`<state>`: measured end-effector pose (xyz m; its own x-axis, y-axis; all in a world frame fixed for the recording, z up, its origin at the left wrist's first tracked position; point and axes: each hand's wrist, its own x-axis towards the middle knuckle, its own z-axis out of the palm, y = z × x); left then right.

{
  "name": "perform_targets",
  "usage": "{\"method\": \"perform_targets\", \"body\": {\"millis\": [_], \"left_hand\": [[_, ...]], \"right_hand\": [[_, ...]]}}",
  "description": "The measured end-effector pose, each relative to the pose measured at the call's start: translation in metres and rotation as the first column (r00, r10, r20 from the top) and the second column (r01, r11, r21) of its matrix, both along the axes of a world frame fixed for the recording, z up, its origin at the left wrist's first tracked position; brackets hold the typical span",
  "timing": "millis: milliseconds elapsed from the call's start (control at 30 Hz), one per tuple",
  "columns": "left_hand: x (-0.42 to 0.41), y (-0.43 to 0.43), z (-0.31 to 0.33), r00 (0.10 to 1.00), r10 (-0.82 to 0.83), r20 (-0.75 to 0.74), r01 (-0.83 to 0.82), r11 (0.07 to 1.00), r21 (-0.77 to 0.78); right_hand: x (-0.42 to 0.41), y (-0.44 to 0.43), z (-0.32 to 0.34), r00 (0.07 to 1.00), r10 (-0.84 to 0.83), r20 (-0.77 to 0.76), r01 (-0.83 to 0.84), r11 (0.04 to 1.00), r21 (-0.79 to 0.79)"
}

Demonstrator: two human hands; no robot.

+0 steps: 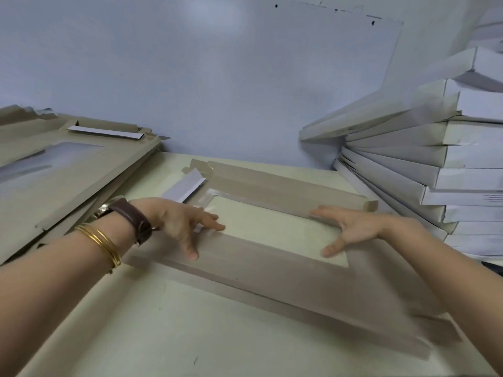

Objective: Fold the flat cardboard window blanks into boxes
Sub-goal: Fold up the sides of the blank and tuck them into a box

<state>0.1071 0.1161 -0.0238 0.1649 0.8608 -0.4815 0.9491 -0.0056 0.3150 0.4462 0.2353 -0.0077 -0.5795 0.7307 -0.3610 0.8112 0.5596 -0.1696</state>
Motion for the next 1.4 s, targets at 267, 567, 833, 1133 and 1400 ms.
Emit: {"method": "perform_targets", "body": {"millis": [267, 567, 833, 1133, 1400], "left_hand": [[-0.013, 0.013, 0.009, 0.982, -0.011, -0.190, 0.026, 0.997, 0.075], [0.064, 0.002, -0.002, 0.977, -0.012, -0.215, 0.100, 0.910, 0.403], [0.089, -0.012, -0.023, 0.972, 0.030, -0.233, 0.041, 0.955, 0.293], [0.041, 0.001, -0.044, 0.982, 0.067, -0.178, -0.005, 0.945, 0.328], [0.041, -0.004, -0.040, 0.978, 0.141, 0.156, -0.191, 0.905, 0.381]], "right_hand": [[0.021, -0.002, -0.023, 0.994, 0.054, 0.099, -0.049, 0.997, -0.054], [-0.032, -0.042, -0.047, 0.978, -0.173, 0.116, 0.143, 0.963, 0.228], [-0.098, -0.053, -0.060, 0.950, -0.306, 0.061, 0.248, 0.860, 0.445], [-0.071, -0.042, -0.052, 0.978, -0.147, -0.146, 0.180, 0.952, 0.249], [-0.030, -0.066, -0.032, 0.891, -0.050, -0.452, 0.053, 0.999, -0.007]]}}
